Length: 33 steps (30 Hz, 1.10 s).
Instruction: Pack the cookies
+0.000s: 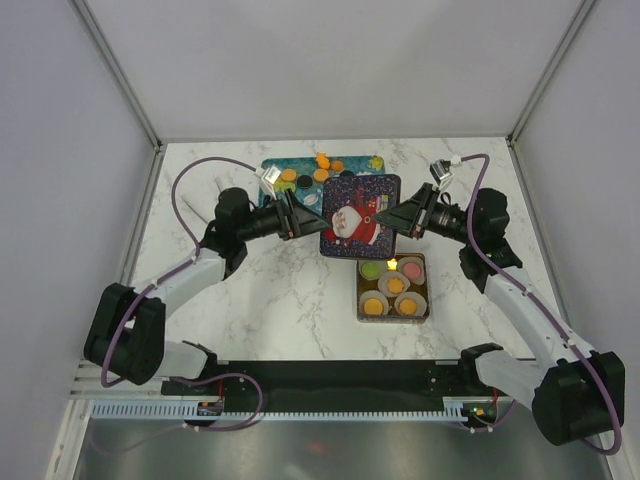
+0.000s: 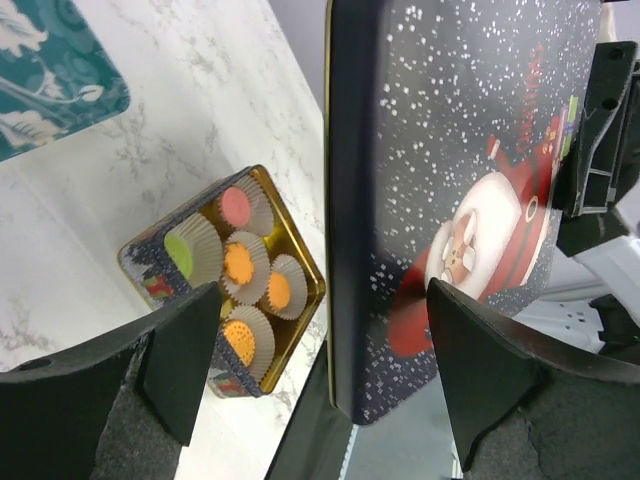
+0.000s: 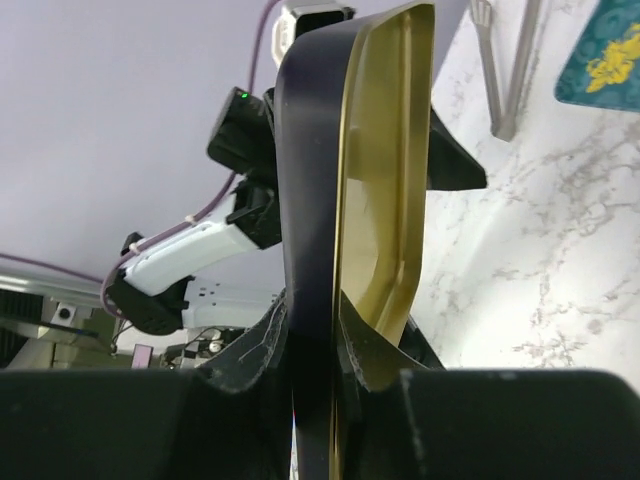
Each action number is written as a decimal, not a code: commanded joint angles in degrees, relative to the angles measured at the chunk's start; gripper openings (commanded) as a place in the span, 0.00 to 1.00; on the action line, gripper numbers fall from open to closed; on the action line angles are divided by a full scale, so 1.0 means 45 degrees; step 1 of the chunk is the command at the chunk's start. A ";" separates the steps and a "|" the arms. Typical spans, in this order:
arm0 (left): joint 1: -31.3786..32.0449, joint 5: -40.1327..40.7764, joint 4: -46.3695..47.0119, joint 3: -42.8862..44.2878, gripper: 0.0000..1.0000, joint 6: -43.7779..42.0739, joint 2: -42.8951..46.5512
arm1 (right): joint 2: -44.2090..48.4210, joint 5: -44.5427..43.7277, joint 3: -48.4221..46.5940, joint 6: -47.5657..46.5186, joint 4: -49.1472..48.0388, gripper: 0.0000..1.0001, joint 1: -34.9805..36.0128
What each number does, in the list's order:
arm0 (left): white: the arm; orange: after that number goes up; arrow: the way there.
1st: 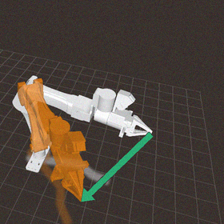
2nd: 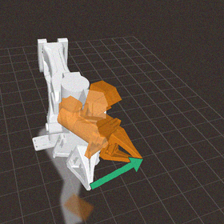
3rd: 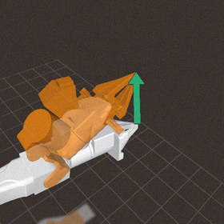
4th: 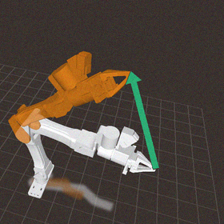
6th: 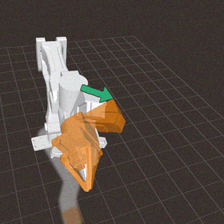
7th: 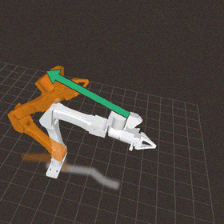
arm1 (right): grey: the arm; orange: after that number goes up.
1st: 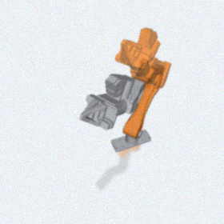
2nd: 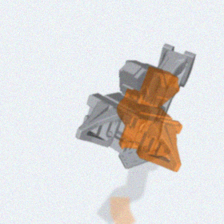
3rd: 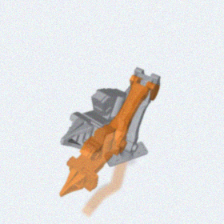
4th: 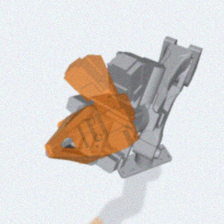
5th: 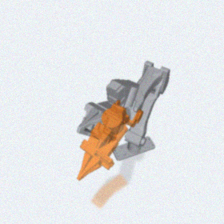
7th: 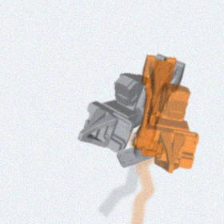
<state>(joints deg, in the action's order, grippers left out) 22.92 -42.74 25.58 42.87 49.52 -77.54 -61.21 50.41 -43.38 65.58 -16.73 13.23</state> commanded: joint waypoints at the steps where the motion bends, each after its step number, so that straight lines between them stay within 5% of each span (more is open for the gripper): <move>1: 0.0064 -0.0852 0.2650 -0.0054 0.91 0.0986 -0.0385 | 0.0380 0.0906 0.0302 0.1792 -0.3095 0.02 -0.0089; 10: 0.0317 -0.2103 0.7315 -0.0152 0.81 0.3935 -0.1810 | 0.0048 0.1063 0.0909 0.1871 -0.3410 0.05 -0.0089; 20: 0.0728 -0.2455 0.7909 -0.0484 0.32 0.4797 -0.1891 | -0.0538 0.1063 0.0558 0.0839 -0.2555 0.08 -0.0089; 26: 0.0845 -0.2514 0.7752 -0.0543 0.02 0.5011 -0.2046 | -0.0441 -0.0087 -0.0281 -0.2495 0.1661 0.33 -0.0109; 33: 0.0962 -0.1948 0.8142 -0.1050 0.02 0.5500 -0.2398 | -0.0265 -0.2138 -0.0634 -0.5310 0.5391 0.72 -0.0382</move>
<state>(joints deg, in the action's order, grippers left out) 26.83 -52.51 59.75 39.46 72.88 -87.37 -63.51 46.85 -43.29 51.64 -2.52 12.23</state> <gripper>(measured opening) 0.272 0.690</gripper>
